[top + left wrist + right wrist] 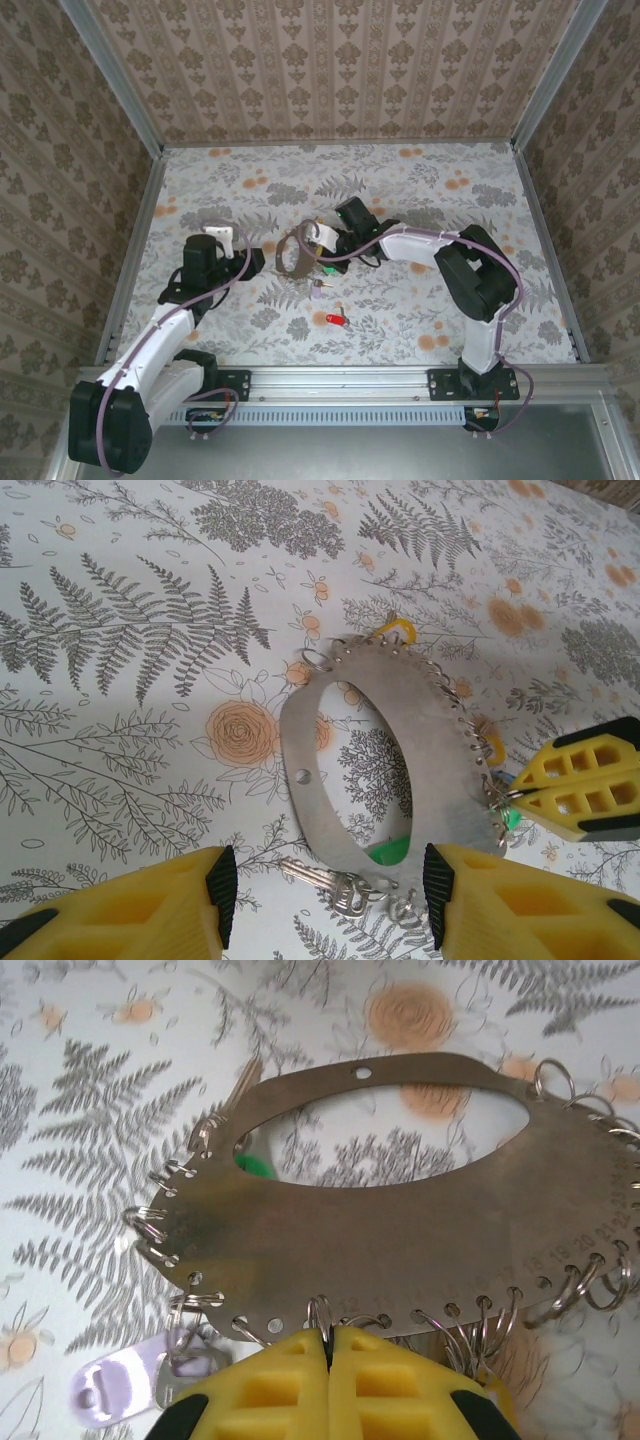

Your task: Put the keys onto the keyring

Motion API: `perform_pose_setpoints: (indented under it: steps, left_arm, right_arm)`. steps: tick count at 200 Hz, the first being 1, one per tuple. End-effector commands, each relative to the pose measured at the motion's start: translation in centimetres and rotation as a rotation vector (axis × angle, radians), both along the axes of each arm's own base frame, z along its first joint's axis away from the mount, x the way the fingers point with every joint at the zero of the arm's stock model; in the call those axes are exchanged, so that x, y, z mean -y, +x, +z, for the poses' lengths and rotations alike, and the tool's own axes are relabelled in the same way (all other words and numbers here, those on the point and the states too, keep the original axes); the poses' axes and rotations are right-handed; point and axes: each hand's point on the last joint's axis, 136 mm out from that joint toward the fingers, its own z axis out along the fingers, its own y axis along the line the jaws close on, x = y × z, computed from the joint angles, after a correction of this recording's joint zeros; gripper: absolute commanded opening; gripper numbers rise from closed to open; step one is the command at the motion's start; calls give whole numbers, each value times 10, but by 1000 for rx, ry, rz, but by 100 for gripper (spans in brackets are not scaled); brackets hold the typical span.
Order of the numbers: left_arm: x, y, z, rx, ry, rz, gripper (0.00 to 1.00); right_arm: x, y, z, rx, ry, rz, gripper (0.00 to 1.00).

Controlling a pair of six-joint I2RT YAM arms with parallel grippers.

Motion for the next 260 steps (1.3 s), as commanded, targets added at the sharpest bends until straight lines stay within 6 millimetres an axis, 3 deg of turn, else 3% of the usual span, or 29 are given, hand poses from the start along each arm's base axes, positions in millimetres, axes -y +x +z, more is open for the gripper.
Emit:
perform_pose_setpoints:
  steps: [1, 14, 30, 64, 99, 126, 154, 203, 230, 260]
  left_arm:
    - [-3, 2, 4, 41, 19, 7, 55]
    - [-4, 2, 2, 33, 25, 18, 56]
    - [-9, 2, -2, 19, 38, 45, 57]
    - [-19, 5, -18, -45, 75, 109, 56]
    - [-2, 23, -22, -78, 113, 66, 56]
    - [15, 43, -31, -96, 214, 18, 56]
    - [21, 61, -56, -219, 296, -1, 57]
    - [23, 67, -82, -349, 356, -2, 57]
    - [17, 66, -84, -401, 317, 13, 59]
    - [6, 69, -76, -430, 234, 56, 60]
  right_arm:
    - [-17, 3, 4, -43, 24, 6, 8]
    - [-20, 5, 3, -56, 11, 5, 20]
    - [-15, 6, -1, -61, -8, -1, 26]
    - [8, 7, 4, -55, -45, 3, 32]
    - [33, 19, 12, -31, -61, -48, 34]
    - [25, 12, 4, -73, -90, -10, 37]
    - [16, 13, -11, -64, -152, -7, 37]
    - [33, 52, -12, -47, -137, -156, 38]
    - [27, 65, -17, -84, -143, -204, 38]
    - [12, 60, -33, -117, -183, -183, 36]
